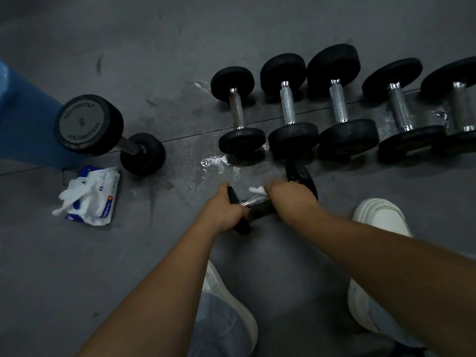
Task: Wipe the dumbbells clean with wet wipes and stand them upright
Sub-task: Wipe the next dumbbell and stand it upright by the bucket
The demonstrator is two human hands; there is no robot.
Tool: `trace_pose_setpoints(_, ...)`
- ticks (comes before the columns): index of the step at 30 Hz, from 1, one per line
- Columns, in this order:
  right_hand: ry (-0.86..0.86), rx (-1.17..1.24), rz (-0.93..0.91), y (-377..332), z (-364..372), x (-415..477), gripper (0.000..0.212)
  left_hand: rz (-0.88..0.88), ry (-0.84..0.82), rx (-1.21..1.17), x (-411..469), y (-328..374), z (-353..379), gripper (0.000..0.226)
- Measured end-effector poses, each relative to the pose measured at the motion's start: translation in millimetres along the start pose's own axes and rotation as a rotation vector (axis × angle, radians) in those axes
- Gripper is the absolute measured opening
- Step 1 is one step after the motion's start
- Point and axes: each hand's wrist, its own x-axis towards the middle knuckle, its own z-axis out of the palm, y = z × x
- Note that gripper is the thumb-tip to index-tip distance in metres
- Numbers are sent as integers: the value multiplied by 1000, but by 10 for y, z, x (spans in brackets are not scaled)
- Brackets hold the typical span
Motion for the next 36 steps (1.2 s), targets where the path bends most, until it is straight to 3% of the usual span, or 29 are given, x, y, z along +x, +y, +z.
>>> trace_pose_setpoints(3,106,56,40,-100,147,-147,39,29,54,-82,14,-44,34,113)
trace_pose_setpoints(6,67,113,-96,-295,282,-298,44,82,91,-48,-40,-92,64,100)
trace_pose_setpoints(10,142,171,97,-262,231,-187,51,139,-7,9,-39,-193,120,120)
trace_pose_setpoints(14,46,141,-142,-390,320,-275,62,149,19,63,13,-178,109,125)
trace_pose_setpoints(17,108,135,85,-174,278,-185,62,138,37,52,75,-169,75,126)
trace_pose_setpoints(19,87,98,5,-228,268,-218,63,143,43,49,98,-157,63,125)
trace_pose_setpoints(21,56,107,-159,-322,273,-285,52,146,38,38,111,-164,66,124)
trace_pose_setpoints(24,185,290,-15,-183,142,-190,27,144,52,-7,132,-166,75,125)
trace_pose_setpoints(27,295,324,15,-69,119,-31,26,152,67,-41,137,-183,91,128)
trace_pose_setpoints(31,344,147,36,-199,336,-151,49,211,196,22,-6,-271,227,116)
trace_pose_setpoints(36,344,386,-66,-277,432,-230,44,240,264,94,-134,-306,330,108)
